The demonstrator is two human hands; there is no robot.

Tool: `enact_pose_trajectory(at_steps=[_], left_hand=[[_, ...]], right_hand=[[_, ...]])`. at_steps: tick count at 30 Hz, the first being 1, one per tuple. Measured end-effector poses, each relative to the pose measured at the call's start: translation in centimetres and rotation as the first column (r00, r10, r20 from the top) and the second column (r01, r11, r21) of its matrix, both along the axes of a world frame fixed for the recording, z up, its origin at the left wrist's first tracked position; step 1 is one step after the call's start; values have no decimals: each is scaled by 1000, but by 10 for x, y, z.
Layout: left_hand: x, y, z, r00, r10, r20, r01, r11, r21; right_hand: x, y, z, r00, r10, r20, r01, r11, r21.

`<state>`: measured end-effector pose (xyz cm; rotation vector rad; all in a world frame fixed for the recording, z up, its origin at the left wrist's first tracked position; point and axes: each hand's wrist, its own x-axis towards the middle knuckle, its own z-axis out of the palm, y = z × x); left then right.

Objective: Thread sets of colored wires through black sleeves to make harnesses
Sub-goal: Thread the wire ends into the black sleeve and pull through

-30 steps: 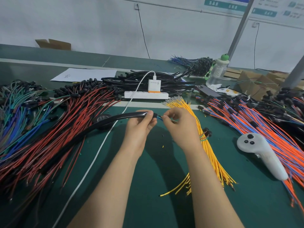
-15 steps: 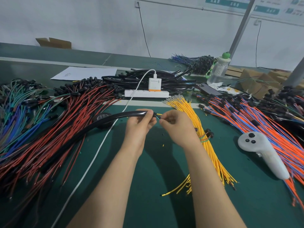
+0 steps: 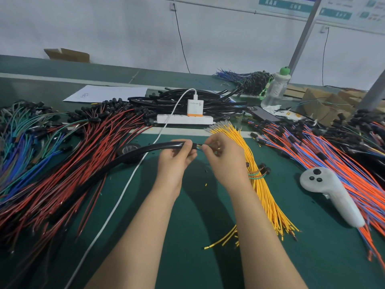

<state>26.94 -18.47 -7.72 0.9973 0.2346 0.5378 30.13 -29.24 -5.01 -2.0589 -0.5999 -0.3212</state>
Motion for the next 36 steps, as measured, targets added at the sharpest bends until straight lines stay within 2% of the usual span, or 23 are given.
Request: enact_pose_trajectory(at_steps=[6, 13, 19, 22, 31, 36], left_hand=[[-1, -1, 1, 1000, 2, 2, -2, 1000, 25], [-1, -3, 3, 1000, 7, 4, -8, 999, 44], [0, -3, 2, 1000, 19, 14, -19, 999, 46], [0, -2, 1, 1000, 16, 14, -17, 998, 59], [0, -2, 1, 1000, 26, -13, -25, 995, 94], [-1, -3, 3, 999, 30, -18, -28, 994, 105]], right_hand=[[1, 4, 1, 998, -43, -36, 39, 994, -104], [1, 6, 0, 996, 15, -91, -39, 961, -274], [-2, 6, 3, 997, 42, -59, -53, 978, -200], [-1, 4, 6, 994, 32, -102, -48, 987, -155], [2, 4, 10, 985, 19, -169, -61, 968, -243], [0, 6, 10, 990, -1, -142, -40, 957, -287]])
